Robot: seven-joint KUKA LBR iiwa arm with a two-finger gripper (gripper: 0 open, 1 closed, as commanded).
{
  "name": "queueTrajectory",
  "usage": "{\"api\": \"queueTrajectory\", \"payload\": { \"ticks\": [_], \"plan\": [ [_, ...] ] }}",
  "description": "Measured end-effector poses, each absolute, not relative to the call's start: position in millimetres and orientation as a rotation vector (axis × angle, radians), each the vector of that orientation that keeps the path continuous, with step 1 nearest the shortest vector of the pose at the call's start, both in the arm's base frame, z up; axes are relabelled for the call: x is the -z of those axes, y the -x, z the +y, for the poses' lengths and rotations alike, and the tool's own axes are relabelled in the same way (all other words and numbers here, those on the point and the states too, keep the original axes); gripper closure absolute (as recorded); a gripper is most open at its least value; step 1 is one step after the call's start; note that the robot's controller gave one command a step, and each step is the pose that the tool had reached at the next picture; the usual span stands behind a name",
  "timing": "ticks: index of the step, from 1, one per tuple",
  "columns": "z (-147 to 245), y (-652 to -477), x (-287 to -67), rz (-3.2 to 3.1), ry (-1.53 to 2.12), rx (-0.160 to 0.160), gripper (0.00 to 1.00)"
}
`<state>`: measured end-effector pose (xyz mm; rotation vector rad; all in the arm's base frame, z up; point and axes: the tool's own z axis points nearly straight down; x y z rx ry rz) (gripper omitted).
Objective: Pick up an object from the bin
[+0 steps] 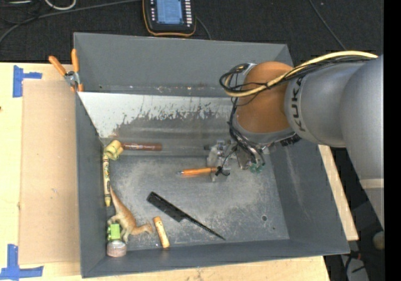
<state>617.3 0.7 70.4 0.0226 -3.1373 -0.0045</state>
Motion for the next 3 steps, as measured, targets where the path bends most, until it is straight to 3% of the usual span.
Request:
{"api": "queueTrajectory", "payload": {
  "ticks": [1,3],
  "plan": [
    [1,-617.3,-71,-3.137,-0.023,0.005,1.00],
    [1,-615.6,-122,-3.133,-0.023,0.005,1.00]
  ]
}}
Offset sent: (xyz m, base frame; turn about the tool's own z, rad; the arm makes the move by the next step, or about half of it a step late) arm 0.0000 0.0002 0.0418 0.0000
